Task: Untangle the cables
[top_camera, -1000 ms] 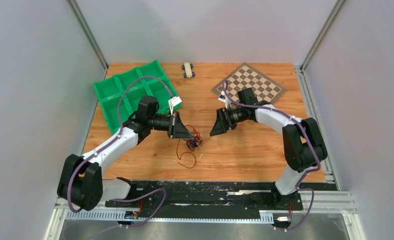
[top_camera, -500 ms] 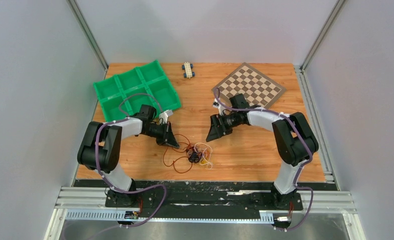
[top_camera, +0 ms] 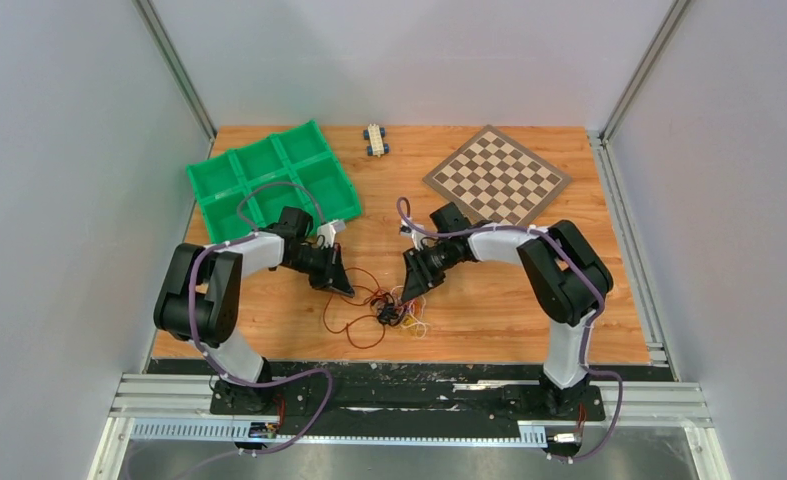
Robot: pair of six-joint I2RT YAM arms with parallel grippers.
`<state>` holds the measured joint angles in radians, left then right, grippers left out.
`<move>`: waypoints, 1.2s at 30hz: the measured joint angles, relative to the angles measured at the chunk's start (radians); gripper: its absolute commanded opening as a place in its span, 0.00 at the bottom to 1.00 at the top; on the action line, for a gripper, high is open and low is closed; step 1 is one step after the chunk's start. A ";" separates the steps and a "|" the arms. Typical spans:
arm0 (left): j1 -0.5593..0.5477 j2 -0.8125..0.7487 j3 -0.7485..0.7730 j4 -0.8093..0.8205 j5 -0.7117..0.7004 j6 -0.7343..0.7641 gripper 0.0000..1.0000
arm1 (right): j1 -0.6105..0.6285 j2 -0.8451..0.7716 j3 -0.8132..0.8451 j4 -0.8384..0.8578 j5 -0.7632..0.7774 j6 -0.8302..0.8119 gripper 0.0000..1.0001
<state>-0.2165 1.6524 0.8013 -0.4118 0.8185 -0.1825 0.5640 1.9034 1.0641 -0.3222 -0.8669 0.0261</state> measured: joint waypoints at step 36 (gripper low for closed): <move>0.500 -0.419 0.095 -0.543 -0.175 0.706 0.00 | -0.824 -0.399 0.024 -0.582 0.208 -0.616 0.00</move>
<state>0.2832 1.2335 0.8963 -0.9550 0.6430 0.5232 -0.2600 1.5043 1.0878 -0.9039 -0.6594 -0.5896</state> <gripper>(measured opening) 0.034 0.006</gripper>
